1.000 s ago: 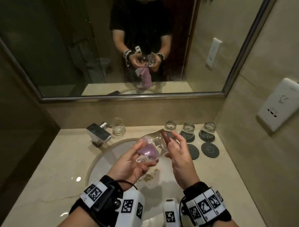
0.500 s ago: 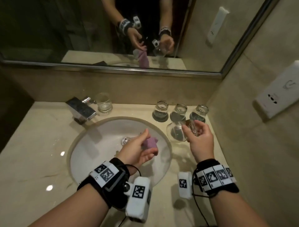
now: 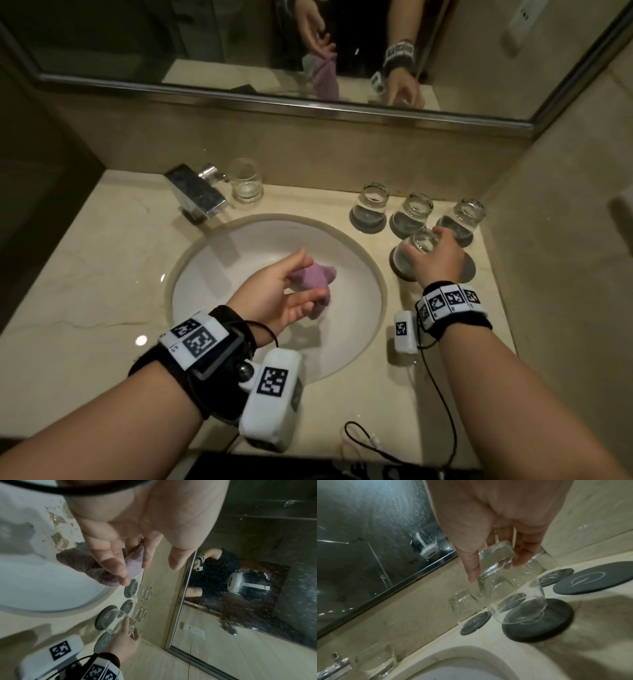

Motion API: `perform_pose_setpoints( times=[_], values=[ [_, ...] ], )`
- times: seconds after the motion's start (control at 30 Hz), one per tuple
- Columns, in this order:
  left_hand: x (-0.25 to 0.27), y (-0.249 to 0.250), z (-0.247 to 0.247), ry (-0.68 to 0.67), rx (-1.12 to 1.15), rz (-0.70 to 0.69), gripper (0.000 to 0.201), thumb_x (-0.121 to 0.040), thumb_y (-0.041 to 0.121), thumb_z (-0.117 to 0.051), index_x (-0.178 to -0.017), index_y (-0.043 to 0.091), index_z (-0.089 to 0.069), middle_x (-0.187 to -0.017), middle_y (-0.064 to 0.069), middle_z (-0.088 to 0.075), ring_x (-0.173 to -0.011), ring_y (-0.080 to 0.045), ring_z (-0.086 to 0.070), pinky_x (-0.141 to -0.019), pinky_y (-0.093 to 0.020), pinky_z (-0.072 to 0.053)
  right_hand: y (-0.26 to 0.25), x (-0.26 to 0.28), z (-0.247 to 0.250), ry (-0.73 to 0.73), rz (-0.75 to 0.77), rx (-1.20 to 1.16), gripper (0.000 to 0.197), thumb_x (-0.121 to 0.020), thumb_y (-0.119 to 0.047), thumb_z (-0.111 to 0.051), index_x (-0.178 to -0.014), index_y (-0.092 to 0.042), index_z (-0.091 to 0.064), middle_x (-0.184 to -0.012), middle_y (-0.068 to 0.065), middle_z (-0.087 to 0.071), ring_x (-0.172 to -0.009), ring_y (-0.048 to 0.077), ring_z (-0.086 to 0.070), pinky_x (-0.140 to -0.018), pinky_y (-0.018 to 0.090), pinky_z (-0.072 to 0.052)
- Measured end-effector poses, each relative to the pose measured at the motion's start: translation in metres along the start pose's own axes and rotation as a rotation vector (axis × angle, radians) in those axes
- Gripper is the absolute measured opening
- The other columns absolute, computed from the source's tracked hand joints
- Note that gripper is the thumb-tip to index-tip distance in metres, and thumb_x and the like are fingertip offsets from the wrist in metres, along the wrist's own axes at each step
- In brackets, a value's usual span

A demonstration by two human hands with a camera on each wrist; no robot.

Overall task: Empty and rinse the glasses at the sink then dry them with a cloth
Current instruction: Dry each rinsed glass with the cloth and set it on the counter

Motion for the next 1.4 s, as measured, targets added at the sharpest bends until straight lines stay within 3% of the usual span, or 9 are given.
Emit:
perform_pose_setpoints(
  times=[0.1, 0.2, 0.37, 0.53, 0.77, 0.93, 1.07, 1.17, 1.4],
  values=[
    [0.003, 0.002, 0.004, 0.005, 0.001, -0.008, 0.031, -0.099, 0.037, -0.047, -0.1, 0.008, -0.06, -0.066, 0.003, -0.074, -0.075, -0.019, -0.067, -0.048, -0.019, -0.046, 0.003, -0.006, -0.003, -0.003, -0.029, 0.023, 0.064, -0.075, -0.031, -0.079, -0.13, -0.015, -0.05, -0.129, 0.014, -0.055, -0.122, 0.029, -0.048, -0.1, 0.04, -0.044],
    [0.007, 0.003, 0.006, 0.016, 0.018, -0.007, 0.031, -0.099, 0.038, -0.048, -0.111, 0.01, -0.056, -0.07, 0.003, -0.075, -0.071, -0.017, -0.068, -0.048, -0.018, -0.047, 0.005, -0.009, -0.004, -0.004, -0.046, 0.028, 0.064, -0.076, -0.03, -0.079, -0.13, -0.015, -0.049, -0.131, 0.016, -0.052, -0.121, 0.031, -0.048, -0.099, 0.04, -0.043],
    [0.012, 0.005, 0.012, 0.07, 0.045, -0.007, 0.042, -0.097, 0.038, -0.053, -0.127, 0.009, -0.055, -0.099, -0.005, -0.068, -0.076, -0.019, -0.069, -0.048, -0.02, -0.05, 0.006, -0.009, -0.009, -0.022, -0.03, 0.042, 0.062, -0.076, -0.029, -0.079, -0.128, -0.012, -0.051, -0.127, 0.015, -0.055, -0.124, 0.032, -0.046, -0.1, 0.043, -0.043],
    [0.014, 0.006, 0.012, 0.031, 0.049, -0.014, 0.034, -0.098, 0.037, -0.049, -0.121, 0.012, -0.053, -0.068, 0.005, -0.075, -0.074, -0.017, -0.068, -0.047, -0.018, -0.047, 0.003, -0.008, -0.012, -0.04, 0.013, 0.075, 0.06, -0.076, -0.028, -0.078, -0.126, -0.01, -0.051, -0.126, 0.016, -0.056, -0.123, 0.032, -0.045, -0.101, 0.042, -0.042],
    [0.019, 0.019, 0.032, 0.086, 0.107, -0.03, 0.029, -0.098, 0.034, -0.052, -0.113, 0.011, -0.059, -0.09, -0.005, -0.072, -0.076, -0.021, -0.07, -0.044, -0.019, -0.048, -0.049, 0.009, -0.016, 0.028, 0.188, 0.239, 0.065, -0.078, -0.042, -0.074, -0.129, -0.013, -0.047, -0.14, 0.009, -0.043, -0.133, 0.032, -0.032, -0.11, 0.051, -0.03],
    [0.025, 0.034, 0.06, 0.138, 0.164, -0.055, 0.031, -0.097, 0.034, -0.053, -0.116, 0.01, -0.059, -0.101, -0.006, -0.063, -0.076, -0.022, -0.07, -0.045, -0.02, -0.048, -0.122, 0.04, -0.078, -0.193, 0.347, -0.015, 0.048, -0.084, -0.035, -0.07, -0.125, -0.019, -0.05, -0.098, -0.004, -0.061, -0.102, 0.022, -0.056, -0.092, 0.044, -0.049],
    [0.035, 0.049, 0.09, 0.188, 0.191, -0.088, 0.027, -0.097, 0.033, -0.053, -0.112, 0.011, -0.059, -0.102, -0.007, -0.061, -0.082, -0.025, -0.067, -0.044, -0.02, -0.046, -0.177, 0.07, -0.13, -0.37, 0.442, -0.026, 0.049, -0.086, -0.033, -0.068, -0.128, -0.017, -0.049, -0.091, 0.001, -0.062, -0.087, 0.019, -0.058, -0.076, 0.032, -0.046],
    [0.044, 0.06, 0.119, 0.23, 0.219, -0.123, 0.031, -0.097, 0.033, -0.053, -0.116, 0.01, -0.058, -0.102, -0.007, -0.065, -0.08, -0.025, -0.067, -0.045, -0.02, -0.044, -0.202, 0.088, -0.176, -0.509, 0.466, 0.022, 0.049, -0.088, -0.034, -0.065, -0.131, -0.016, -0.048, -0.083, 0.0, -0.063, -0.086, 0.021, -0.06, -0.078, 0.032, -0.048],
    [0.066, 0.07, 0.179, 0.288, 0.268, -0.155, 0.028, -0.098, 0.033, -0.051, -0.114, 0.011, -0.058, -0.089, -0.006, -0.075, -0.078, -0.022, -0.066, -0.048, -0.02, -0.045, -0.228, 0.093, -0.261, -0.646, 0.466, 0.2, 0.056, -0.089, -0.032, -0.06, -0.14, -0.022, -0.038, -0.115, 0.013, -0.066, -0.108, 0.033, -0.06, -0.088, 0.037, -0.047]
  ],
)
Point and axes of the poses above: each hand's wrist, its own x-axis away from the middle knuckle, its own z-axis out of the back of the hand, y = z × x, the point moved 9 cm from there along -x, towards the middle knuckle
